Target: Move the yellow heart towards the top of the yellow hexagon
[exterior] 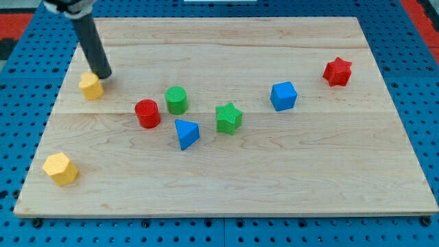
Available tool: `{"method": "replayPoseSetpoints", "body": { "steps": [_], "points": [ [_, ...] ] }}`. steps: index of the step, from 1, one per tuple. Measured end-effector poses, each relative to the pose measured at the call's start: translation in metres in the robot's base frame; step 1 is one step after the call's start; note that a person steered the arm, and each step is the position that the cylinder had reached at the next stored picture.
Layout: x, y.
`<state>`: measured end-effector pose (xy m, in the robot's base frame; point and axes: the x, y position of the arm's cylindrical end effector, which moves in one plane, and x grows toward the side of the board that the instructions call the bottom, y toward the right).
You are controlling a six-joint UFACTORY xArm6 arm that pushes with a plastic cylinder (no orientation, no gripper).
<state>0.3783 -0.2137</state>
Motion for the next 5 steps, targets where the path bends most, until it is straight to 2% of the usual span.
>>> {"method": "replayPoseSetpoints", "body": {
  "steps": [1, 2, 3, 4, 5],
  "points": [
    [0.045, 0.000],
    [0.027, -0.010],
    [0.037, -0.045],
    [0.071, -0.040],
    [0.056, -0.048]
  ]
}}
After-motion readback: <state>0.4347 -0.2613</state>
